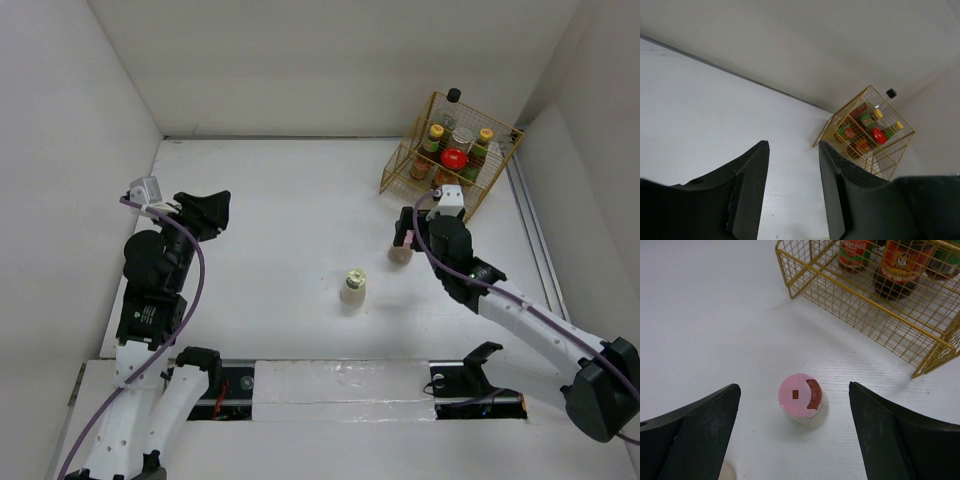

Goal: Organize the condiment bottles

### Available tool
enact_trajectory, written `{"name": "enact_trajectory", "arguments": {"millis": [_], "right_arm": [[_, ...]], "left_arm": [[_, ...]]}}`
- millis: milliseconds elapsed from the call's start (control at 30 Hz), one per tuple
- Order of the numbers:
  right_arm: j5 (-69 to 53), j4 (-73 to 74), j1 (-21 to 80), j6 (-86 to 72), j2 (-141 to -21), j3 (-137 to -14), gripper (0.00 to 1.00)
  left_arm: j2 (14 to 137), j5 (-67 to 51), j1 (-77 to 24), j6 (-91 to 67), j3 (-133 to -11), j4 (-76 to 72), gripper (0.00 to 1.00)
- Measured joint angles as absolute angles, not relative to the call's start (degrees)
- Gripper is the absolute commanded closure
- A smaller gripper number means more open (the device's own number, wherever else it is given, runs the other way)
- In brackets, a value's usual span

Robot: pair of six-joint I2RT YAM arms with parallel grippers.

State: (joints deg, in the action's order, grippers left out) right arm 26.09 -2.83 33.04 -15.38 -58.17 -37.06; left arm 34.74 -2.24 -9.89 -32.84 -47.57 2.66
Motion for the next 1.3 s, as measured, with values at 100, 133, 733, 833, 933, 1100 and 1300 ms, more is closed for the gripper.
{"name": "enact_trajectory", "arguments": {"millis": [100,133,733,833,933,1100,1300], "right_arm": [[26.0,-2.1,31.5,-16.0,-60.6,-37.1,0.06],[25.4,-1.9,30.8,-15.9,-62.5,-37.4,0.08],[25.6,-0.4,32.3,-14.1,-78.5,-47.1,0.62],[25.0,-0.2,31.2,-12.9,-76.9,-51.1,0.63],[21.9,-1.8,27.7,-11.7,-76.4,-57.6,0.64],[16.8,-5.6,21.6,-9.6,-80.4,-69.3,0.64],[12.3,-6.7,17.5,-7.8,-87.4,-74.9,0.64]], "left_arm": [[34.7,-3.1,-9.9,-32.6,-47.6,2.5,0.49],[34.7,-3.4,-9.9,-32.6,-47.6,2.4,0.45],[36.0,-4.5,-9.9,-32.4,-47.6,2.0,0.35],[36.3,-4.5,-9.9,-32.4,-47.6,2.0,0.35],[36.7,-4.5,-9.9,-32.4,-47.6,2.0,0.35],[36.9,-4.4,-9.9,-32.4,-47.6,2.0,0.35],[37.1,-4.2,-9.9,-32.2,-47.6,2.0,0.35]]}}
